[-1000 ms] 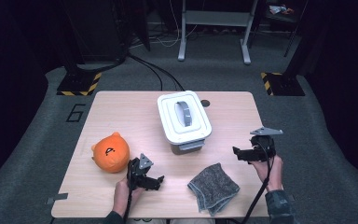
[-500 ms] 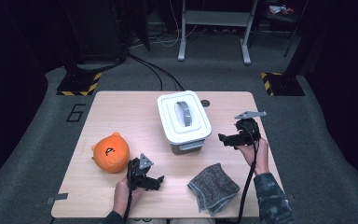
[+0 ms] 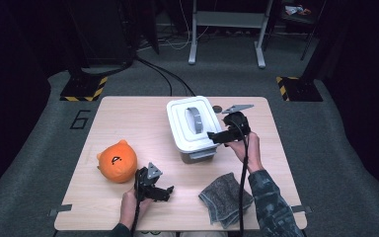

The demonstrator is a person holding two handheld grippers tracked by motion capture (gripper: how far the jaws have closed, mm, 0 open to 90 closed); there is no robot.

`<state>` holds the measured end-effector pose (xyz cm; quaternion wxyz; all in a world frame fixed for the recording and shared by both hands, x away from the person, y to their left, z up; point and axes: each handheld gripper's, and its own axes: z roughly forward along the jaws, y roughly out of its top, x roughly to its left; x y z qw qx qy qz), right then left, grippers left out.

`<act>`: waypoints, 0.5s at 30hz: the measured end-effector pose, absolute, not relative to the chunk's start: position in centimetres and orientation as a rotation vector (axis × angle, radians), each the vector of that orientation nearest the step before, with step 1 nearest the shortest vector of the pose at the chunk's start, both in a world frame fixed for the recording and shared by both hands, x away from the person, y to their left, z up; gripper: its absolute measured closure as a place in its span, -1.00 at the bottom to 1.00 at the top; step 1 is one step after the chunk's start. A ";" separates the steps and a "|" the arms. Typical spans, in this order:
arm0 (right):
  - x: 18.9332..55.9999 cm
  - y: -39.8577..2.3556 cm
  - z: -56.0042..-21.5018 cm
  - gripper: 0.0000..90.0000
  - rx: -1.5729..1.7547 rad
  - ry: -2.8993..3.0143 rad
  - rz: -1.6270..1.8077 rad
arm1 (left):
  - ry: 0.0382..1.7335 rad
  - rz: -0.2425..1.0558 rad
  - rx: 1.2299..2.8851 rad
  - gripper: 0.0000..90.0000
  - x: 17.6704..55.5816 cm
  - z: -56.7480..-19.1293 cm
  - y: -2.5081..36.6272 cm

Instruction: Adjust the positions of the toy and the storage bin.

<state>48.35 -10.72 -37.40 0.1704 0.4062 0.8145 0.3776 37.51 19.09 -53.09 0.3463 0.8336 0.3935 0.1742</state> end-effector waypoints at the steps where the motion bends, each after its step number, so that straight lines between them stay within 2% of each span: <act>1: 48.6 -10.3 -37.4 -0.90 1.135 2.320 1.068 | 1.021 0.452 2.163 -1.00 37.5 -53.1 19.1; 4: 49.2 -9.2 -37.6 -0.84 1.138 2.329 1.091 | 1.018 0.454 2.168 -1.00 37.5 -53.1 19.1; 10: 50.1 -7.1 -38.0 -0.50 1.123 2.338 1.092 | 1.019 0.448 2.169 -1.00 37.5 -53.1 19.1; 13: 50.3 -6.6 -38.2 -0.43 1.123 2.343 1.098 | 1.019 0.449 2.169 -1.00 37.5 -53.1 19.1; 15: 50.7 -5.6 -38.2 -0.29 1.107 2.356 1.088 | 1.018 0.450 2.169 -1.00 37.5 -53.1 19.1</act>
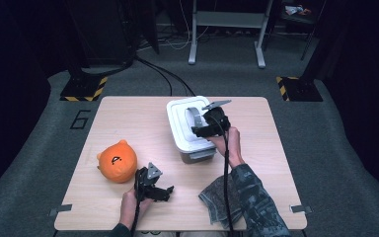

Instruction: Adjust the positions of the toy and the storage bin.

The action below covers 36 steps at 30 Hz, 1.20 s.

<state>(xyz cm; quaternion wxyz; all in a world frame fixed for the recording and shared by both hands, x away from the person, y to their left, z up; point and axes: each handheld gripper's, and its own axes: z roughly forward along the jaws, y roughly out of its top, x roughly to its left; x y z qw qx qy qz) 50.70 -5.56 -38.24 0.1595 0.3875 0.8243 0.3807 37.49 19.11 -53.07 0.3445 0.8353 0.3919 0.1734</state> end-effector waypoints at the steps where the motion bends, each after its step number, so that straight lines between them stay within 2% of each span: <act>1: 50.8 -5.2 -38.2 -0.24 1.115 2.346 1.077 | 1.018 0.447 2.168 -1.00 37.5 -53.1 19.1; 4: 51.0 -4.3 -38.2 -0.09 1.107 2.336 1.036 | 1.019 0.447 2.169 -1.00 37.5 -53.1 19.1; 6: 51.1 -4.1 -38.2 -0.09 1.104 2.343 1.034 | 1.019 0.447 2.169 -1.00 37.5 -53.1 19.1; 7: 51.3 -3.8 -38.1 0.08 1.123 2.334 1.015 | 1.019 0.447 2.169 -1.00 37.5 -53.1 19.1; 9: 51.5 -3.8 -38.1 0.17 1.107 2.326 0.990 | 1.019 0.447 2.169 -1.00 37.5 -53.1 19.1; 27: 52.4 -5.7 -37.8 0.28 1.057 2.425 0.957 | 1.019 0.450 2.168 -1.00 37.5 -53.1 19.1; 30: 52.5 -5.5 -37.5 0.27 1.066 2.432 0.899 | 1.018 0.450 2.168 -1.00 37.5 -53.1 19.1; 33: 52.9 -5.4 -37.1 0.12 1.072 2.397 0.930 | 1.019 0.447 2.168 -1.00 37.5 -53.1 19.1; 36: 53.4 -5.0 -36.7 0.19 1.072 2.362 0.959 | 1.017 0.448 2.169 -1.00 37.5 -53.1 19.1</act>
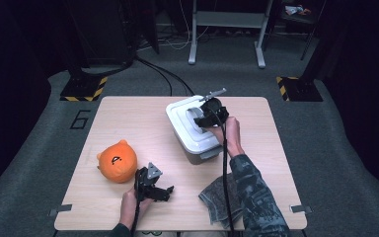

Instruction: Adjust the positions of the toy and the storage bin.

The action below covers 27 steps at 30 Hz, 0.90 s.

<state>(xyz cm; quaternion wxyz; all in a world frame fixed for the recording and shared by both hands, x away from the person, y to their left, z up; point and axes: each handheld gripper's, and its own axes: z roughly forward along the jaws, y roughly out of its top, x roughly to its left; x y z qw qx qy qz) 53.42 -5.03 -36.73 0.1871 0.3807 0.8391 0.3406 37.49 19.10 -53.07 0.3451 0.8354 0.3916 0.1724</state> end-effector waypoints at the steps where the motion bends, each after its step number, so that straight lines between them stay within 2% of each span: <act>1: 53.6 -4.8 -36.6 0.21 1.073 2.369 0.946 | 1.017 0.448 2.169 -1.00 37.5 -53.1 19.1; 11: 54.2 -4.5 -36.7 0.47 1.096 2.368 0.966 | 1.021 0.446 2.167 -1.00 37.5 -53.1 19.1; 27: 53.4 -4.1 -36.8 0.48 1.193 2.335 1.013 | 1.017 0.450 2.170 -1.00 37.5 -53.1 19.1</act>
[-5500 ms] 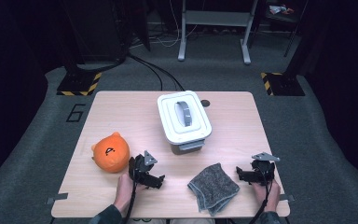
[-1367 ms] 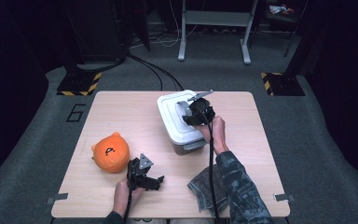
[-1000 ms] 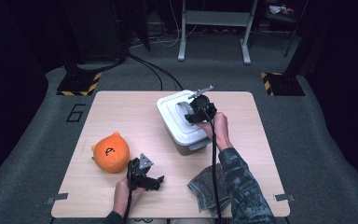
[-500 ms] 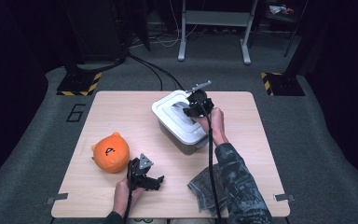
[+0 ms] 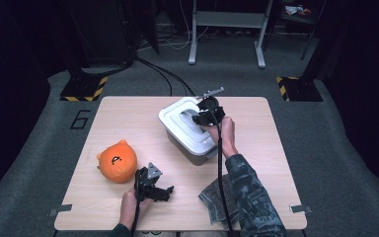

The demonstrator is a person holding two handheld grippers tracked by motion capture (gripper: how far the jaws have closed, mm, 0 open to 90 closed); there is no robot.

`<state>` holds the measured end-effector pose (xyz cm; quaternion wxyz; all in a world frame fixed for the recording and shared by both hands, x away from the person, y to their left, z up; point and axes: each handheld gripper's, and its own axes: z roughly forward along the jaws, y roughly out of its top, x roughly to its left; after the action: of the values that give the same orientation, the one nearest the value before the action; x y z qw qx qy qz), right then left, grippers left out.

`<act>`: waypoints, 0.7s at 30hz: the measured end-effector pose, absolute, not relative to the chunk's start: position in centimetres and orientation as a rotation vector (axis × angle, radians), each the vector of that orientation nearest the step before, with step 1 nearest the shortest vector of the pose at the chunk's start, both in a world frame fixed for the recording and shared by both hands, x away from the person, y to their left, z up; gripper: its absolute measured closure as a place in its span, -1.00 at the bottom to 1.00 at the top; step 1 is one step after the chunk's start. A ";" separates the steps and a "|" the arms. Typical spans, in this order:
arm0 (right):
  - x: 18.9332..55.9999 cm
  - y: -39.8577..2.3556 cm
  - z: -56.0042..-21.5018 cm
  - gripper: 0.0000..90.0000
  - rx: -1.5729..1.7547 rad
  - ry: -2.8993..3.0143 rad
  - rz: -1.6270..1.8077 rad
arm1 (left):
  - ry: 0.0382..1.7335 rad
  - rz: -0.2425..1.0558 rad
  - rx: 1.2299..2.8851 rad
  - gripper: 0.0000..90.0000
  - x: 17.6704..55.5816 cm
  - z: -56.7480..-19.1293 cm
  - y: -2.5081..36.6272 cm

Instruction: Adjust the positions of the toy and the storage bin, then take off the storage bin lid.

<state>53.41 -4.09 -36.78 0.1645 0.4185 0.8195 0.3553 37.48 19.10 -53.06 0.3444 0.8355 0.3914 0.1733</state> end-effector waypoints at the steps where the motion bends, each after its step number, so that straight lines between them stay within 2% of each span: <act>1: 53.3 -4.0 -36.8 0.48 1.194 2.330 1.012 | 1.020 0.447 2.171 -1.00 37.5 -53.0 19.1; 21: 51.8 -4.9 -34.1 0.48 1.142 2.274 1.045 | 1.022 0.444 2.168 -1.00 37.5 -53.1 19.1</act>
<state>51.75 -4.86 -34.06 0.1941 0.4074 0.8109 0.3727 37.46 19.08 -53.06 0.3446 0.8350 0.3936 0.1708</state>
